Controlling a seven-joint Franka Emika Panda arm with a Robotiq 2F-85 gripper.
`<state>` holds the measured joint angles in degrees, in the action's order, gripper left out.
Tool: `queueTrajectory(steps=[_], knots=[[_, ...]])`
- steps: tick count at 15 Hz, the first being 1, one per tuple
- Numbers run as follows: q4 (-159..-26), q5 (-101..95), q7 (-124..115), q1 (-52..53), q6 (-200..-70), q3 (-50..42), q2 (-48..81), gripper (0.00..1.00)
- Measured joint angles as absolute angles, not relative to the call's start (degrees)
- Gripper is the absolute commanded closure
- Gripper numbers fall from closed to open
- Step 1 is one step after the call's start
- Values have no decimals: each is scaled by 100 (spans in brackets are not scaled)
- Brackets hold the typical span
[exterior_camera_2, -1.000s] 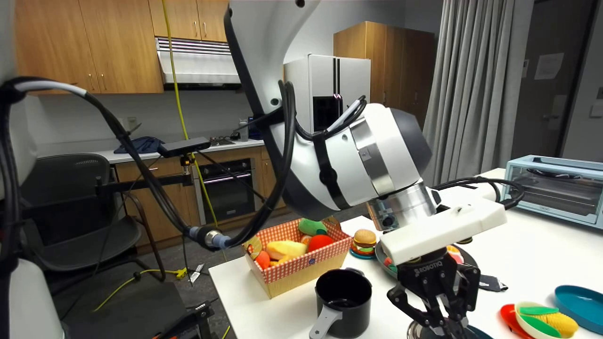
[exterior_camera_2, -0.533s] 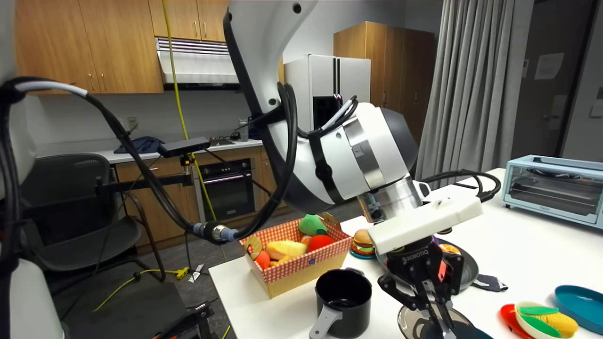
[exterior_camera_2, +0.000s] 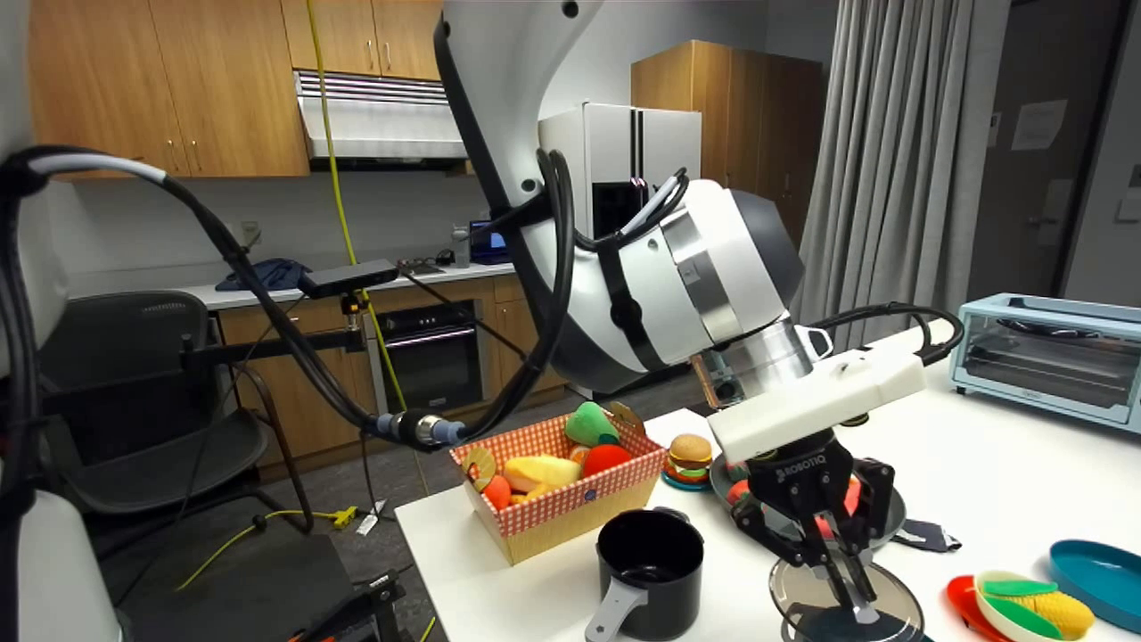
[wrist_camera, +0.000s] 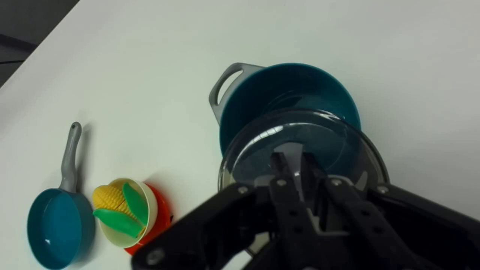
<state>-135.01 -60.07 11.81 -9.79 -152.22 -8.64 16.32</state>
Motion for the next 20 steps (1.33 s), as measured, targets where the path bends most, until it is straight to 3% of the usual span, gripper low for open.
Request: queueTrajectory(steps=[20], knots=[[-12933,-6014,1137,-1036,-15201,-1247,2023,96]])
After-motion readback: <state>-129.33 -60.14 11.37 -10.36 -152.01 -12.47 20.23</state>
